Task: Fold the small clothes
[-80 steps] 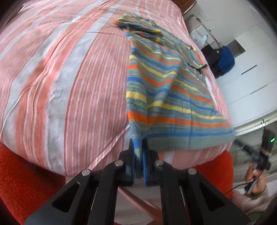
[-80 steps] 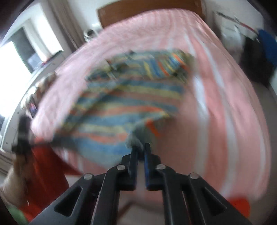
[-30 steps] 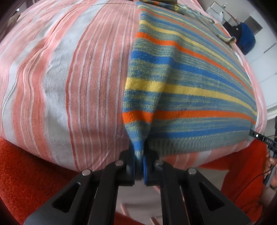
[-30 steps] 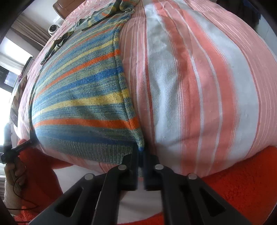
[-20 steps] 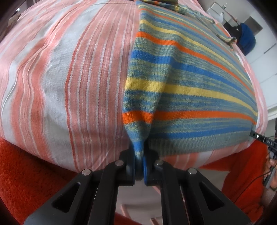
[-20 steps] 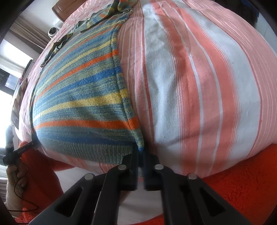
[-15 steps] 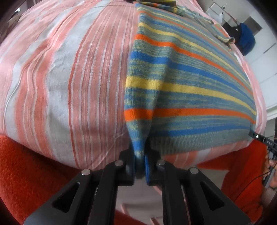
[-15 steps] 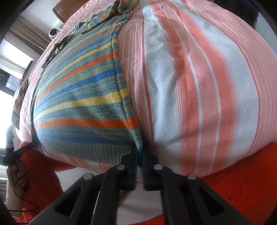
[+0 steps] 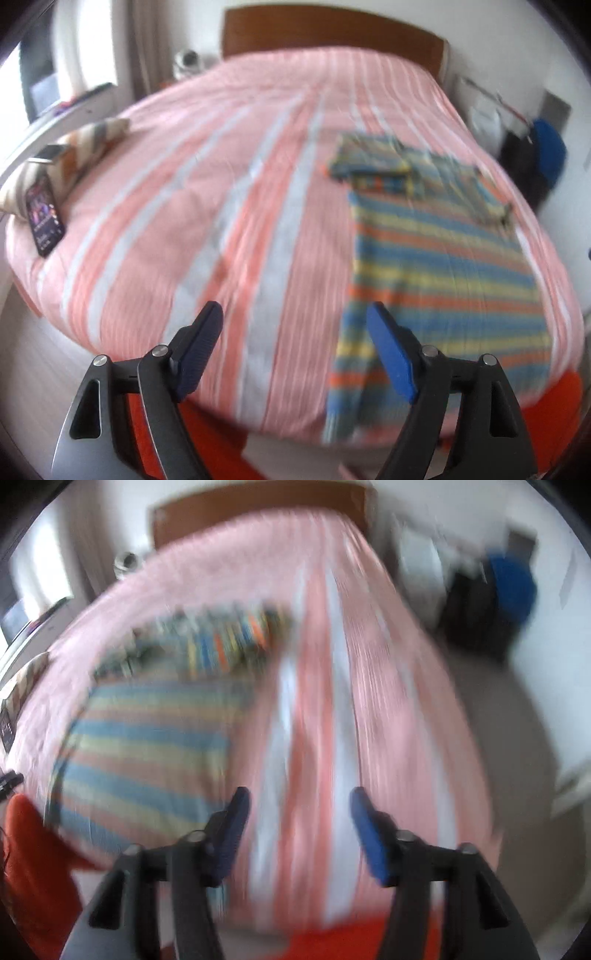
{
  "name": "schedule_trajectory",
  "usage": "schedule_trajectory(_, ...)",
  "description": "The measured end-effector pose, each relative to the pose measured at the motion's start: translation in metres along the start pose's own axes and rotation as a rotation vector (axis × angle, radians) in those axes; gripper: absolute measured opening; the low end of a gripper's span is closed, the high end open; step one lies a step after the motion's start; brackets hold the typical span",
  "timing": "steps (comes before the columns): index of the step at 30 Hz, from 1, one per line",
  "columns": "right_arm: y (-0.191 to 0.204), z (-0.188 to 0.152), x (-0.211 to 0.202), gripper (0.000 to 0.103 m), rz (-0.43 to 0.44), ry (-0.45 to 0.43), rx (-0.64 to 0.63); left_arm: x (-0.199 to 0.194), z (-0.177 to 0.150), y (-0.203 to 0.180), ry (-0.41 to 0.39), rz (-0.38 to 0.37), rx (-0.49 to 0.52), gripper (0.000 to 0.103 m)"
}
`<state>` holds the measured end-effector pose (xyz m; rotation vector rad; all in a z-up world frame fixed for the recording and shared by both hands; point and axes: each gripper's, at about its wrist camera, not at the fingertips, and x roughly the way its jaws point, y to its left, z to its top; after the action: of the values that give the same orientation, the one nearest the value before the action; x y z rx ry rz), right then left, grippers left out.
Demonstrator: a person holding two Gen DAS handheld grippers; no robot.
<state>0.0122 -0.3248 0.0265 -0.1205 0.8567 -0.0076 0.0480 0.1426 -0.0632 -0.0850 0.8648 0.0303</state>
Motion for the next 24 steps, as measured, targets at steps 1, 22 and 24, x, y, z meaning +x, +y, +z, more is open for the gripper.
schedule_trajectory(1,0.011,0.014,0.007,0.069,0.014,-0.023,-0.045,0.002,0.002,-0.002,-0.008,0.017,-0.012,0.082)
schedule_trajectory(22,-0.045,0.109,0.160,0.004,-0.054,-0.021,0.082,0.016,-0.038,0.019,0.131,0.025,-0.065,0.082)
schedule_trajectory(24,-0.105,0.099,0.137,0.004,-0.144,-0.037,0.172,0.018,-0.039,0.010,0.139,-0.001,-0.057,0.082)
